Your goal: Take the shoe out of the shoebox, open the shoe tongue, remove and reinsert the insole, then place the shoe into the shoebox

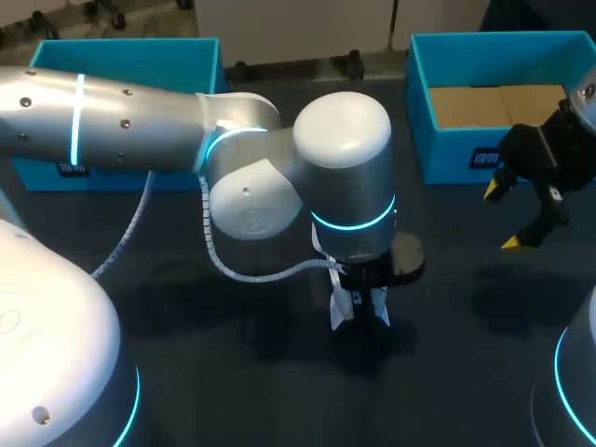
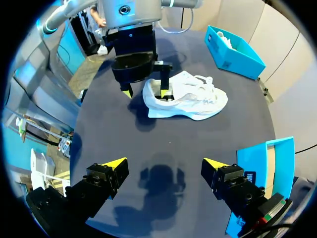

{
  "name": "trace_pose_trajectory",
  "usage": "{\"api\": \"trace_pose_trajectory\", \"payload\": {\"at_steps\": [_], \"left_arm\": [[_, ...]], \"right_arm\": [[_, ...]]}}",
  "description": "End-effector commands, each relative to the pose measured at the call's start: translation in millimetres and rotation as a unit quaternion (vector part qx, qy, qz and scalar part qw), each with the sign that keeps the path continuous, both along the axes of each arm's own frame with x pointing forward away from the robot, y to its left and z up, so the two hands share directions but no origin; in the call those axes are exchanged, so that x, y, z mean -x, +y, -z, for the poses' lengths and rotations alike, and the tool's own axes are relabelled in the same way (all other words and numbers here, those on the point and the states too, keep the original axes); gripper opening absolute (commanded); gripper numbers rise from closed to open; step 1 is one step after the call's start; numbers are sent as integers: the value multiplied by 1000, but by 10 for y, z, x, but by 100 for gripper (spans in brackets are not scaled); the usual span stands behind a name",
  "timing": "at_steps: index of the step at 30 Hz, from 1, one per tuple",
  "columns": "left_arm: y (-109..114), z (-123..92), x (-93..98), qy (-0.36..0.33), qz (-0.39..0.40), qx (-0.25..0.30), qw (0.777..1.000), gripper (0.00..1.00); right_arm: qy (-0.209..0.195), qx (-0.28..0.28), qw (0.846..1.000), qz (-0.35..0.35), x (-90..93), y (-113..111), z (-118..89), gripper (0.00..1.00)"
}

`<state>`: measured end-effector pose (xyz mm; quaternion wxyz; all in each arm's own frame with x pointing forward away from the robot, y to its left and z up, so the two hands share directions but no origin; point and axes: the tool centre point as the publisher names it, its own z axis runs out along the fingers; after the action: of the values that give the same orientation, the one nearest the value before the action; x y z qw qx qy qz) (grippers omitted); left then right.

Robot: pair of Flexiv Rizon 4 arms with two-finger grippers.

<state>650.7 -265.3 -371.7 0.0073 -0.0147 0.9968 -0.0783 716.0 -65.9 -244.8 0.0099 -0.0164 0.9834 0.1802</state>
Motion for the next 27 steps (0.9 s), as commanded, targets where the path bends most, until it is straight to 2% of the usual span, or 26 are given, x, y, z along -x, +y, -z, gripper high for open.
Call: {"api": "trace_pose_trajectory", "payload": {"at_steps": [1, 9, 10, 13, 15, 17, 19, 20, 21, 23, 26, 27], "left_arm": [[-23, 79, 17, -4, 4, -7, 1000, 100], [-17, 162, -1, 0, 3, -20, 1000, 100], [-19, 167, -3, -1, 3, -20, 1000, 95], [-23, 175, -18, 3, 2, -22, 1000, 87], [-21, 196, -25, 1, 3, -26, 1000, 74], [-14, 214, -23, 2, 3, -33, 999, 67], [-5, 224, -23, 2, -4, -42, 999, 65], [1, 227, -21, 7, -5, -45, 999, 62], [25, 216, -16, 19, -6, -50, 999, 49], [63, 228, -16, 21, -16, -59, 998, 42], [95, 298, -29, 41, -23, -74, 996, 7], [102, 321, -32, 44, -24, -79, 996, 0]], "right_arm": [[0, 1, 1000, 0, 0, 8, 11, 100], [0, 1, 1000, 0, 0, 8, 11, 100], [0, 1, 1000, 0, 0, 8, 11, 100], [0, 1, 1000, 0, 0, 8, 11, 100], [0, 1, 1000, 0, 0, 8, 11, 100], [0, 1, 1000, 0, 0, 8, 11, 100], [0, 1, 1000, 0, 0, 8, 11, 100], [0, 1, 1000, 0, 0, 8, 11, 100], [0, 1, 1000, 0, 0, 8, 11, 100], [0, 1, 1000, 0, 0, 8, 11, 100], [0, 1, 1000, 0, 0, 8, 11, 100], [0, 1, 1000, 0, 0, 8, 11, 100]]}}
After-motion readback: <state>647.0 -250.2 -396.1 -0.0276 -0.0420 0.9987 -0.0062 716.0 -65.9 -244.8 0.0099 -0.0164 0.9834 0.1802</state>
